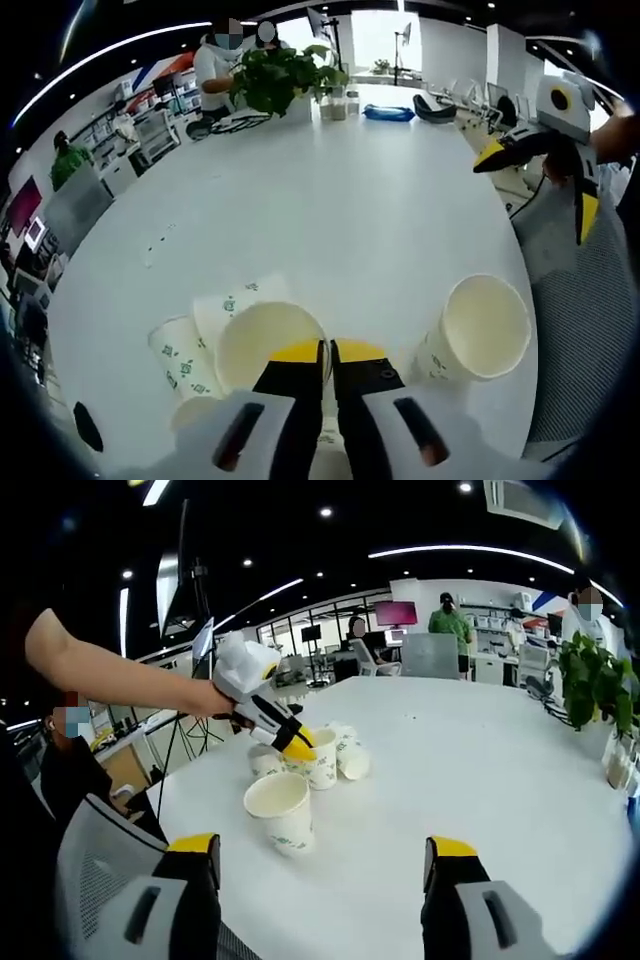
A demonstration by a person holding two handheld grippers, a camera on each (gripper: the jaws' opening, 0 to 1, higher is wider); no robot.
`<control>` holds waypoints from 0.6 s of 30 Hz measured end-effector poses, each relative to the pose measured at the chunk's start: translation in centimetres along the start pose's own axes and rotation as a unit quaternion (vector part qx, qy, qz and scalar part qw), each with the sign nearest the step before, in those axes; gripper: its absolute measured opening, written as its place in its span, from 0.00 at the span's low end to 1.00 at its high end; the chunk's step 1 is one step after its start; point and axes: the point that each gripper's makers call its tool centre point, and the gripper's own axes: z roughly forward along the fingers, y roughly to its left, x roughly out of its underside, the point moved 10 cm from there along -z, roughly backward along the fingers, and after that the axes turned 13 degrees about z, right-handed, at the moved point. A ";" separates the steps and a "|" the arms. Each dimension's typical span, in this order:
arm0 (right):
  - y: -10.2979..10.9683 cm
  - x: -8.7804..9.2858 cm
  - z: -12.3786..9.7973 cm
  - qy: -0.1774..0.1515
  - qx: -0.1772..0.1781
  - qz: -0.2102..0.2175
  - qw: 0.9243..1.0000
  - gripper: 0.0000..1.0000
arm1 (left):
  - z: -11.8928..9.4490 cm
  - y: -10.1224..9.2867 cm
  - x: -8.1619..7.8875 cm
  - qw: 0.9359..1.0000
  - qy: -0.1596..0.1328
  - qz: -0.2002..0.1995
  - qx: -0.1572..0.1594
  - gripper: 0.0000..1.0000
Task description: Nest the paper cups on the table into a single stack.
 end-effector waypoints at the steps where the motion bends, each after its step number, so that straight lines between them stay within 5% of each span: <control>1: 0.0 0.0 0.0 0.000 0.000 0.000 1.000 0.84 | -0.1 -0.1 -0.1 1.000 -0.002 0.000 0.000 0.00; 18: -0.1 -0.1 -0.1 -0.005 -0.001 -0.008 1.000 0.85 | -2.4 -1.3 -1.1 1.000 -0.016 0.024 -0.003 0.00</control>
